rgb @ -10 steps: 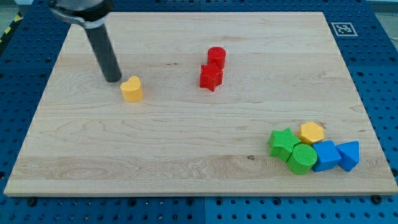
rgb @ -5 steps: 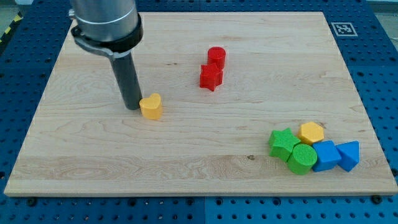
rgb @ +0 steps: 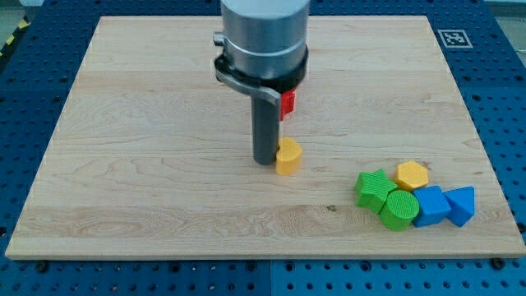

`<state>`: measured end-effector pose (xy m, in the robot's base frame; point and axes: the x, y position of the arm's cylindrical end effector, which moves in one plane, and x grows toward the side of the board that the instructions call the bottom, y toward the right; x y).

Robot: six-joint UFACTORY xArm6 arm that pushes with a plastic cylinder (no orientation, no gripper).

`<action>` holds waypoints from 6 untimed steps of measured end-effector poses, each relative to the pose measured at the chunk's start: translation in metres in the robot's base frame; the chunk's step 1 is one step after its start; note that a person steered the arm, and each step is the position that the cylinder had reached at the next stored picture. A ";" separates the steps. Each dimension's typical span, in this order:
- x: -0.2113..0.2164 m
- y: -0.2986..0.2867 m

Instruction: Move the heart right to the hexagon

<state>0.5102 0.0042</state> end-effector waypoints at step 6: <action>-0.044 0.091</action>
<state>0.4665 0.0952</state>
